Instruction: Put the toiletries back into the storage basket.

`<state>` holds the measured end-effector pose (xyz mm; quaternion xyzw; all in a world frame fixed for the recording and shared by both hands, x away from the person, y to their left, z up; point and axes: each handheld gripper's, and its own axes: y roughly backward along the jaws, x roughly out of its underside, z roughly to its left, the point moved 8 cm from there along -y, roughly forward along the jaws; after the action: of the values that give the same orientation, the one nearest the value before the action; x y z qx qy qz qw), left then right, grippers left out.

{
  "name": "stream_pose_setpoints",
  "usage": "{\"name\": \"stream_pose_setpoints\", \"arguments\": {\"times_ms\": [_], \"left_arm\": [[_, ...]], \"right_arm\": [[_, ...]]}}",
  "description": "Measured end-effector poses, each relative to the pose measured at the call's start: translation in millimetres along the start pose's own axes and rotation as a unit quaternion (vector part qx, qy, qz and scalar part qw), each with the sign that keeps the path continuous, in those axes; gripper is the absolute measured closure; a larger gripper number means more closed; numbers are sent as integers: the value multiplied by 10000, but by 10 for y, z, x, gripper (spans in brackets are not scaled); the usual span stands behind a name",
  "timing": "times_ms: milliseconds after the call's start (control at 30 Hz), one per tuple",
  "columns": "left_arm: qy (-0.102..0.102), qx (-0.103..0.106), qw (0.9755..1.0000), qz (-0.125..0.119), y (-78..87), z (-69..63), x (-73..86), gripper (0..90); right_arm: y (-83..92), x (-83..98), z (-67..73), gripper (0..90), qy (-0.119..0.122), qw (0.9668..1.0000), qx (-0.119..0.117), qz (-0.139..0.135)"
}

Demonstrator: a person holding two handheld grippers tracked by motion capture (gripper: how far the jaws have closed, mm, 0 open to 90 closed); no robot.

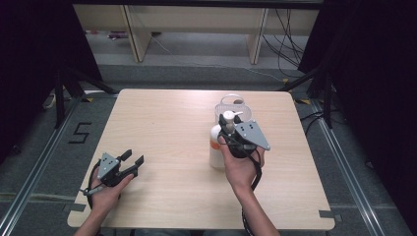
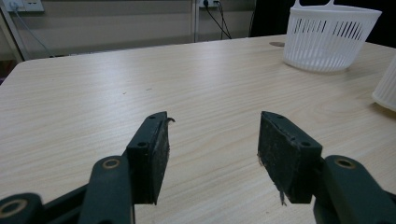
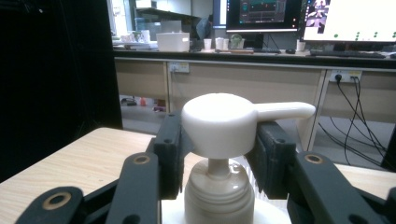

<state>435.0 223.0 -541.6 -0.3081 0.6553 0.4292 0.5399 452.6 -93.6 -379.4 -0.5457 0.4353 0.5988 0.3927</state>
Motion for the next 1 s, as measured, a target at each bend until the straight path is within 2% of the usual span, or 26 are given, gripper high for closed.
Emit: {"name": "stream_pose_setpoints", "arguments": {"times_ms": [67, 100, 167, 400, 600, 667, 700, 733, 767, 800, 967, 1000], "left_arm": [[-11, 4, 10000, 1, 0, 0, 0, 427], [-7, -1, 10000, -3, 0, 0, 0, 427], [-4, 0, 10000, -5, 1, 0, 0, 427], [0, 1, 10000, -5, 1, 0, 0, 427], [-11, -4, 10000, -4, 1, 0, 0, 427], [-10, -4, 10000, -4, 1, -1, 0, 427], [-11, -2, 10000, -4, 1, -1, 0, 427], [-7, -2, 10000, -6, 1, 0, 0, 427], [-5, -2, 10000, -7, 1, 0, 0, 427], [-2, -1, 10000, -10, 1, 0, -1, 427], [-9, -3, 10000, -4, 1, 0, 0, 427], [-9, -4, 10000, -5, 1, 0, 0, 427]], "right_arm": [[0, -27, -20, 597, -48, 10000, -9, -27], [5, -45, -52, 597, 53, 10000, 33, -45], [4, -50, -55, 597, -16, 10000, 45, -54], [3, -110, -105, 597, 62, 9999, 27, -93], [-2, -152, -141, 597, -62, 10000, 7, -70], [-9, -169, -158, 597, -1, 10000, -6, -97], [-13, -175, -156, 597, -54, 9999, 1, -120], [-14, -187, -179, 597, 52, 9999, 30, -141], [-14, -194, -187, 597, 54, 9999, 10, -132], [-20, -202, -180, 597, -43, 9999, -15, -152], [-32, -248, -226, 597, 22, 9998, -21, -182], [-30, -249, -217, 598, -47, 9999, -30, -136]]}}
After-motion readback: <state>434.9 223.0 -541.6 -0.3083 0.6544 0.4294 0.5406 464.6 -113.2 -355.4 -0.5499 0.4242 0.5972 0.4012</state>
